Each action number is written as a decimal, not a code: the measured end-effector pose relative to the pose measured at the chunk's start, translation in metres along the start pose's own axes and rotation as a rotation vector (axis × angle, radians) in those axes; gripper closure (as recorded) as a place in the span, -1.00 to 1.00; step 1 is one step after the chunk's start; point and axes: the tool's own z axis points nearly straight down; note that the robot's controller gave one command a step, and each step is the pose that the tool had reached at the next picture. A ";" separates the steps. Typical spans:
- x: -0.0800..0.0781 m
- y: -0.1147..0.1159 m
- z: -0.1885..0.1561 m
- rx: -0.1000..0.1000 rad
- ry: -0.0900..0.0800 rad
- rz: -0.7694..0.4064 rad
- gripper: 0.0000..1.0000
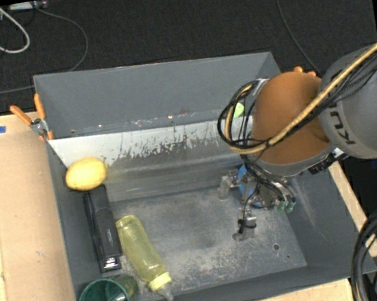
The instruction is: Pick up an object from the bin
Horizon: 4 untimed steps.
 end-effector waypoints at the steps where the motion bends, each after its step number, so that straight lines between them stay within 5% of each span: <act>1: -0.077 -0.057 0.036 0.001 0.003 -0.005 -1.00; 2: -0.046 -0.076 0.057 -0.004 0.004 -0.154 -1.00; 3: -0.065 -0.074 -0.027 -0.001 -0.007 -0.025 -1.00; 4: -0.044 -0.114 0.040 -0.006 0.019 -0.097 -1.00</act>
Offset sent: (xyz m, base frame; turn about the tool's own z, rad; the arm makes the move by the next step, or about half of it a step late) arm 0.0470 -0.0757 -0.0554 -0.1567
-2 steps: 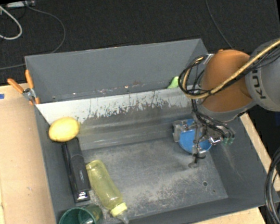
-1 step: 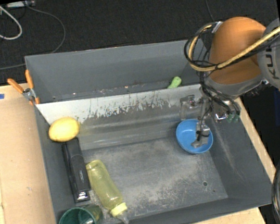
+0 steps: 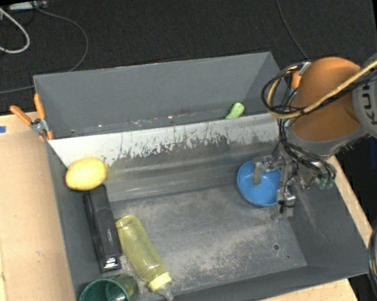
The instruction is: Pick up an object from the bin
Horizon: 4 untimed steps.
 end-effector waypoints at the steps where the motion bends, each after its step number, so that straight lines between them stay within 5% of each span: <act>1: -0.017 -0.026 0.004 0.002 -0.026 0.098 -1.00; 2: 0.012 0.000 0.039 -0.002 -0.003 0.354 1.00; 3: 0.012 0.000 0.039 -0.002 -0.003 0.354 1.00; 4: 0.015 -0.031 0.042 -0.004 -0.002 0.386 1.00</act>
Offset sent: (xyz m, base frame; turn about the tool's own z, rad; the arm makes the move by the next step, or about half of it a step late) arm -0.0121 -0.0015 -0.0375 0.3560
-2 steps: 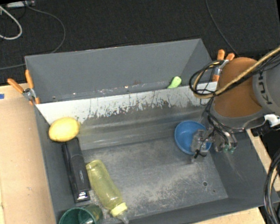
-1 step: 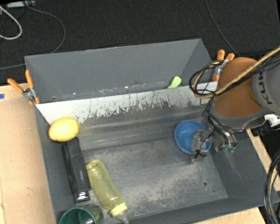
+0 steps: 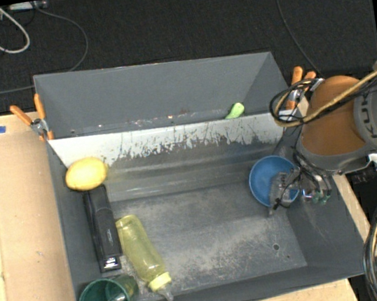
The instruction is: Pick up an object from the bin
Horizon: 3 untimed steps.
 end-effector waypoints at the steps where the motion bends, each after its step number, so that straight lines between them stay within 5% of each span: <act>1: -0.004 0.000 -0.002 -0.001 -0.001 -0.012 1.00; 3: -0.004 0.000 -0.002 -0.001 -0.001 -0.014 1.00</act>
Offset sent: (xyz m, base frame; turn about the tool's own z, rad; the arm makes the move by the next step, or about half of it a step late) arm 0.0000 0.0000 0.0000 0.0000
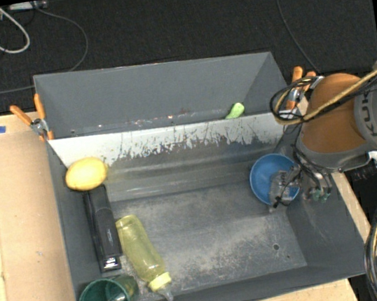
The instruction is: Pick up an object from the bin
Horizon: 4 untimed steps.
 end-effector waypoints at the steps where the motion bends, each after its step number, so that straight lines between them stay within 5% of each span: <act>1: 0.038 -0.016 0.007 -0.001 0.004 -0.087 1.00; 3: 0.040 -0.016 0.005 -0.001 0.005 -0.153 1.00; 4: -0.014 0.010 0.011 -0.001 0.004 -0.098 1.00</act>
Offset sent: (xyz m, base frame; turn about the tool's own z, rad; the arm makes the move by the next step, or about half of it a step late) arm 0.0000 0.0000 0.0000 0.0000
